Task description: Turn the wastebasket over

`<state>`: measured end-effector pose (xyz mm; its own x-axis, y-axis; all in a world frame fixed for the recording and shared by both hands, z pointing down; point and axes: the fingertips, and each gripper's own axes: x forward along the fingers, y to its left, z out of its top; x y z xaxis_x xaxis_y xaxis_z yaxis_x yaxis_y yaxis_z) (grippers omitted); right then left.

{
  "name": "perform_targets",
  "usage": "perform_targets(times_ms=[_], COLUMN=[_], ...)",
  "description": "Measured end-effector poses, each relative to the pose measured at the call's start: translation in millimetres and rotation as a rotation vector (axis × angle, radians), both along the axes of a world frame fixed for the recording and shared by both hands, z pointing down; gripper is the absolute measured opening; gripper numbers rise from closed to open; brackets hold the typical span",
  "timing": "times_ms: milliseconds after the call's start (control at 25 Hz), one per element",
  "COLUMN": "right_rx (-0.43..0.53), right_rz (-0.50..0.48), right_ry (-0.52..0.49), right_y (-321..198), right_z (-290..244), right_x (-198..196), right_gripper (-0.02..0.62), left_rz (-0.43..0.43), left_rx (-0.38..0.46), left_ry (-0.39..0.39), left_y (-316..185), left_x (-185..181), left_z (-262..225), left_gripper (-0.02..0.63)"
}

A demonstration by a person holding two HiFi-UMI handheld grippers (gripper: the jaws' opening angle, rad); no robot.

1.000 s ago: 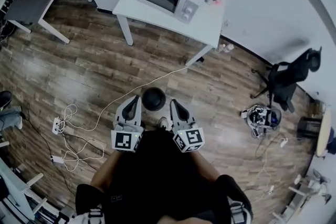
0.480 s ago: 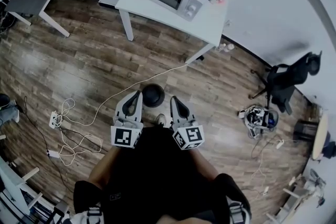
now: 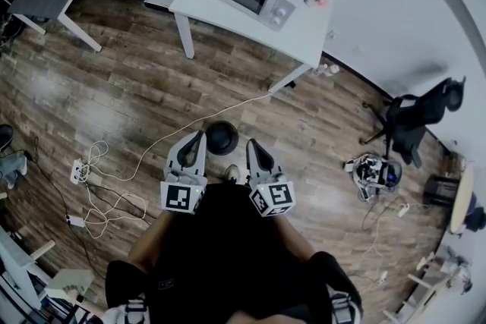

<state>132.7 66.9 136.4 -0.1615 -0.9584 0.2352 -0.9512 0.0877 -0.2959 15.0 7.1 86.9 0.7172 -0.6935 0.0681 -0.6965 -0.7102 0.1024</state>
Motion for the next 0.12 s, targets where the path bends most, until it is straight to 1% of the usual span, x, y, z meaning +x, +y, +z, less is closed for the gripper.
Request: perform_targets(times_ms=[120], right_rx=[0.001], right_rz=[-0.001], right_ry=[0.000], right_y=[1.5], right_z=[0.2], right_x=[-2.1], right_gripper=[0.032], left_rz=[0.005], left_rx=[-0.003], left_ry=[0.000], left_y=[2.6], left_x=[0.2], left_z=[0.7], left_gripper=[0.035])
